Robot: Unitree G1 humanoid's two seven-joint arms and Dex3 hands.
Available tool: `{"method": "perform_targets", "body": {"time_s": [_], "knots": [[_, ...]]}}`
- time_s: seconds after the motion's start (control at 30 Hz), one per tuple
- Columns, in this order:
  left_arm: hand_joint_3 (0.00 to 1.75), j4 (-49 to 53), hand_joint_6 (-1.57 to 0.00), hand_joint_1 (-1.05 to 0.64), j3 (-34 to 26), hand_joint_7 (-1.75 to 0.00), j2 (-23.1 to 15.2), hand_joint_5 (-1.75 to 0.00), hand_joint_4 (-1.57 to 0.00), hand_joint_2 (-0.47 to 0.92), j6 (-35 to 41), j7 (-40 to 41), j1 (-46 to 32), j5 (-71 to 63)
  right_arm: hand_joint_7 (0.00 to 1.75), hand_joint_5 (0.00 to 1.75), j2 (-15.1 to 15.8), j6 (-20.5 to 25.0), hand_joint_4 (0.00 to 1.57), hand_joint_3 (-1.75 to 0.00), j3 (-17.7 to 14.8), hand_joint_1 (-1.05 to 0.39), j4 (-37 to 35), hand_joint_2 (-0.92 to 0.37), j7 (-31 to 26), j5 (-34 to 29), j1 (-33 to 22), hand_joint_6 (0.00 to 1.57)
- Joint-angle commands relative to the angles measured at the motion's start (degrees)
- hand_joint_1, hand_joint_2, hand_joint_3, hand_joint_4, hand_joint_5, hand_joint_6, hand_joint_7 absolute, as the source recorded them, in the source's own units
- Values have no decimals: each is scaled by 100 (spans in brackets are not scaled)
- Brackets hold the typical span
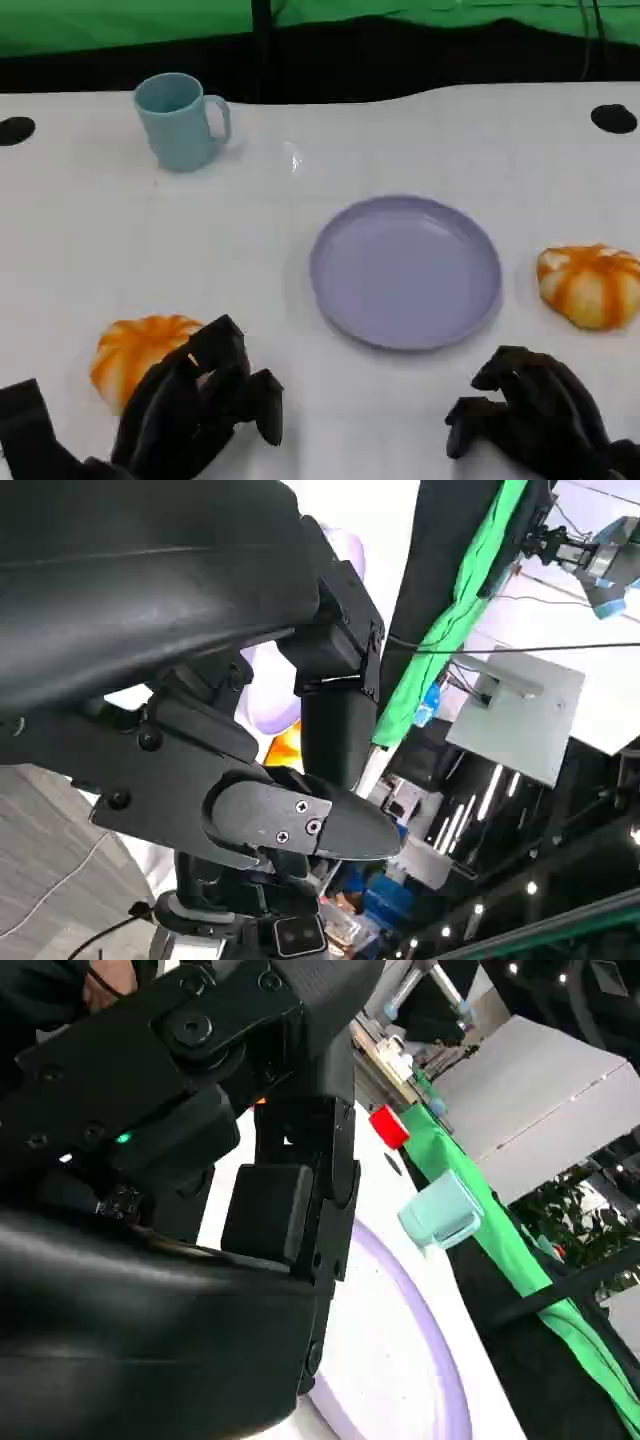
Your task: Grasp the bread from the table and place it into the plate.
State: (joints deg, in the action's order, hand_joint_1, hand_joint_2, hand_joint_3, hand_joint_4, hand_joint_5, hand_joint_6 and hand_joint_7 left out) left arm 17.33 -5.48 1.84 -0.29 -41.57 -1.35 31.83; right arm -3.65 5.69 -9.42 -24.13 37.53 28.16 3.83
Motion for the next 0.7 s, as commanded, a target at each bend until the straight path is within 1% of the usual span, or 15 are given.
{"method": "perform_targets", "body": {"time_s": [0.03,0.13,0.47,0.7], "knots": [[16,16,-66,-75,-49,-174,-68,-175,-88,92,14,-119,16,6,38,74,41,-53,157,0,-36,-104,55,-73,-36,8,12,157],[19,36,-66,-74,-49,-175,-58,-175,-87,92,-54,-146,22,-5,38,75,32,-13,157,0,-38,-104,84,-72,-61,22,2,157],[19,20,-66,-76,-46,-175,-50,-175,-87,92,-116,-102,7,-85,38,74,58,-34,157,0,-38,-104,28,-72,15,28,25,157],[19,28,-65,-75,-63,-175,-55,-175,-86,92,-104,-140,10,-61,38,74,38,0,157,0,-35,-104,79,-71,-39,33,2,157]]}}
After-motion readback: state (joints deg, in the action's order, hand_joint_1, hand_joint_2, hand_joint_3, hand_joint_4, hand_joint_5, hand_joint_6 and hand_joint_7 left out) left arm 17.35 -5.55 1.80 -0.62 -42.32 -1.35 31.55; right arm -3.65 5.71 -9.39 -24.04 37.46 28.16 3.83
